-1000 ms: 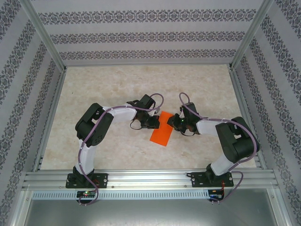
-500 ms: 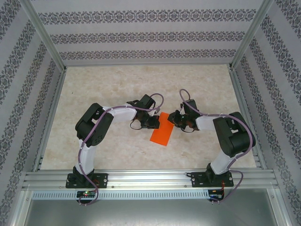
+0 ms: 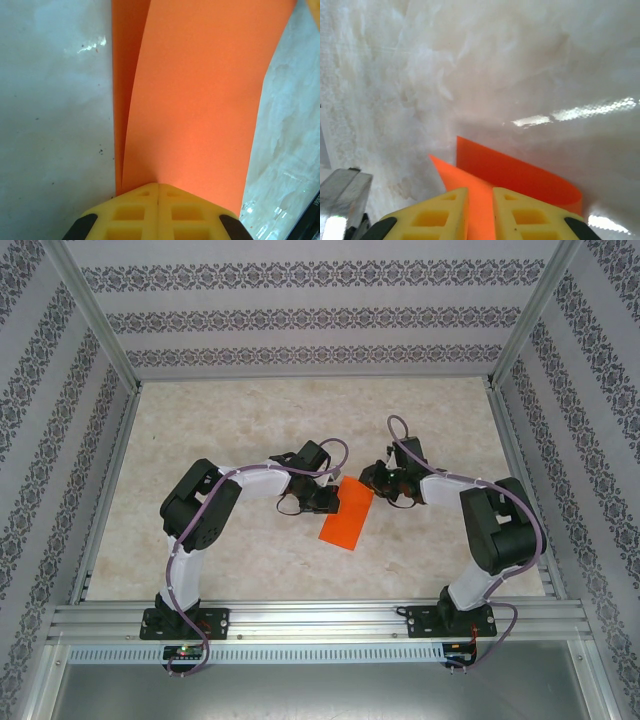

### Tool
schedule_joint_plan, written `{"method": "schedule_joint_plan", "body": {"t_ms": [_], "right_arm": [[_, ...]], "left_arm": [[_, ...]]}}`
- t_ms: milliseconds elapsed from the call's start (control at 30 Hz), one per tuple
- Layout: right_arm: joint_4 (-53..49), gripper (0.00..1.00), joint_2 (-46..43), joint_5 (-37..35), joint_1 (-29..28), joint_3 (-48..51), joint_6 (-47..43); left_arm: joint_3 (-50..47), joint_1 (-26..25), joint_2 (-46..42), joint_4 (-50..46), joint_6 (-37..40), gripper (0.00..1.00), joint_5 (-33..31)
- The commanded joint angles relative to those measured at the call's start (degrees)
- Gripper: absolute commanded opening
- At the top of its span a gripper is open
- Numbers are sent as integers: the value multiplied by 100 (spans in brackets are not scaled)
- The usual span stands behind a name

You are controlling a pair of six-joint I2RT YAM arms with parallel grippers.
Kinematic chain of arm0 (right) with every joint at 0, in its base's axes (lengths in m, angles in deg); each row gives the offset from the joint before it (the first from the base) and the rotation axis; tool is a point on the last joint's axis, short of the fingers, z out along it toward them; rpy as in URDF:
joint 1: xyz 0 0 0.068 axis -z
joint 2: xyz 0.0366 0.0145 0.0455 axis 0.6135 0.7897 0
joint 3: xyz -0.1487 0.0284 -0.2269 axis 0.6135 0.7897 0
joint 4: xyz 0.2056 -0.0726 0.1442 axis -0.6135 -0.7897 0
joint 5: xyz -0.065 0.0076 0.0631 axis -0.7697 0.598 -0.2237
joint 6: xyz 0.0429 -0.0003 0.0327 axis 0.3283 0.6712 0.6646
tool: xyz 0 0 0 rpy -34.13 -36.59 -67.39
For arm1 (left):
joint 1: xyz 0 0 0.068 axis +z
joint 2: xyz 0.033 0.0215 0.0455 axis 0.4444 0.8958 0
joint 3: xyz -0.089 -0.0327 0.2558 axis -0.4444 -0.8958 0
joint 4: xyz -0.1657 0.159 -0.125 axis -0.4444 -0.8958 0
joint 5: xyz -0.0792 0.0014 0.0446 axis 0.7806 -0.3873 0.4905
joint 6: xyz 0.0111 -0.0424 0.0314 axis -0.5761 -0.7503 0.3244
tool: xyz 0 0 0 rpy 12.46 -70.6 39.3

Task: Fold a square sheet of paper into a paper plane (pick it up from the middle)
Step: Fold the square sheet of paper in half at the center of the table.

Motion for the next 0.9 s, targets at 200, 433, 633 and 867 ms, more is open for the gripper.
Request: {"method": "schedule_joint_plan", "body": {"t_ms": [200,433,633,867], "right_arm": [[-12,20,478,-96,53,67,-7],[-170,21,-1,206,233,-271,-93],[58,21,274,331,332,-153,-39],[288,21,795,278,339,4,54]], "left_arm": [[-168,-136,270,-641,173,0,-526],[-215,-132,235,-659,200,0,-536],[-226,-132,209,-642,200,0,-519],[-276,-135,182,-606,191,0,-486]]}}
